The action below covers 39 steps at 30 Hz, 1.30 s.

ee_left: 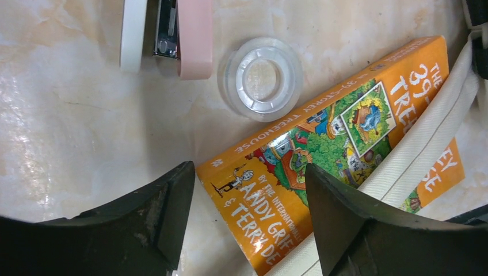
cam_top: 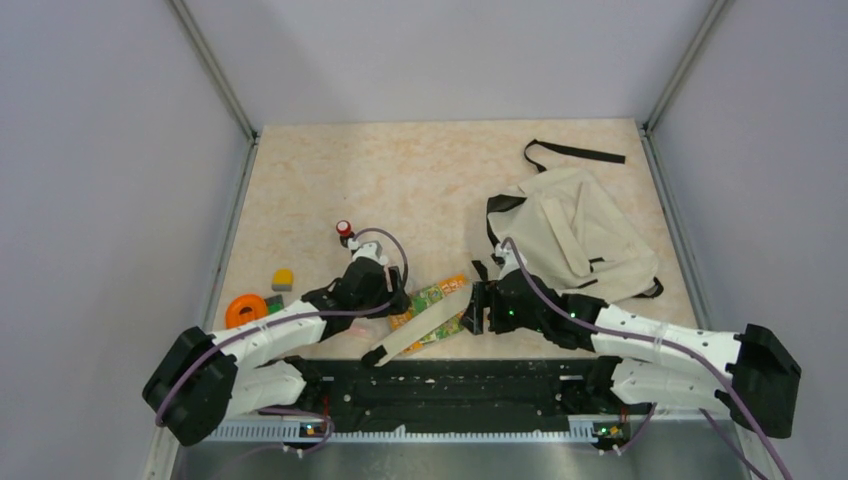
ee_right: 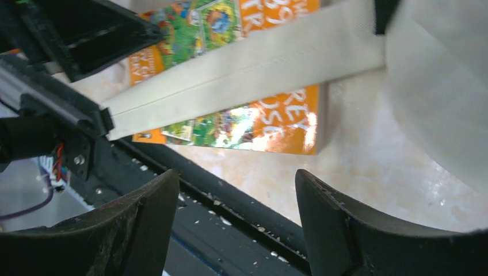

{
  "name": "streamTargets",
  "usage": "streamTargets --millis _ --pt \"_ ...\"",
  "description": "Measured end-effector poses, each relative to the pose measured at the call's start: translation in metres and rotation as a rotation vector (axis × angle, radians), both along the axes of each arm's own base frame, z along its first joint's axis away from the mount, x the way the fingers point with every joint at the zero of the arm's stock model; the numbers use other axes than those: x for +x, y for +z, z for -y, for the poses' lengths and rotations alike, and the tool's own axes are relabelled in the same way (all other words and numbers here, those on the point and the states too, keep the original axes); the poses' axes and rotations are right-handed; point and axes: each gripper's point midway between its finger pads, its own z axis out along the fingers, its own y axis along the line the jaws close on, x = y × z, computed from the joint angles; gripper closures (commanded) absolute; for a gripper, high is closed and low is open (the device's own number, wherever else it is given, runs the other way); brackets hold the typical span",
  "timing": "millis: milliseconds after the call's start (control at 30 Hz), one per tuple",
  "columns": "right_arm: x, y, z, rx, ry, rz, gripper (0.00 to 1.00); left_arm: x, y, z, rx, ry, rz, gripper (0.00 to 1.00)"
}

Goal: Pack the student bag
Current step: Pick up the book from the center of the board.

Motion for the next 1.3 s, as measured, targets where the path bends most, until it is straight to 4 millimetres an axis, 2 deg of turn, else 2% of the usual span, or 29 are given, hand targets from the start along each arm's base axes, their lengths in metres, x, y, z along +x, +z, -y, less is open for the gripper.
streamTargets --millis 133,233,500,800,1033,1300 --pt "0.001 -0.026 0.016 -0.017 -0.106 -0.032 0.29 -0.002 -0.002 -0.001 -0.007 0.004 -0.004 0.32" --pt "0.004 -0.036 0.022 -0.014 -0.164 -0.042 0.33 -0.003 -0.003 -0.002 -0.006 0.004 -0.007 0.34" --pt "0.021 -0.044 0.010 0.044 -0.244 -0.053 0.39 -0.003 -0.004 -0.003 -0.005 0.008 -0.010 0.36" --pt "0.029 -0.043 0.023 0.036 -0.315 -0.018 0.39 -0.005 -0.003 -0.003 -0.017 0.016 -0.010 0.37" --pt "0.023 -0.062 0.036 0.005 -0.335 -0.044 0.43 -0.005 -0.003 -0.003 -0.019 0.017 -0.013 0.38" --pt "0.023 -0.067 0.018 0.041 -0.294 -0.072 0.53 -0.005 -0.003 -0.003 -0.019 0.017 -0.013 0.38"
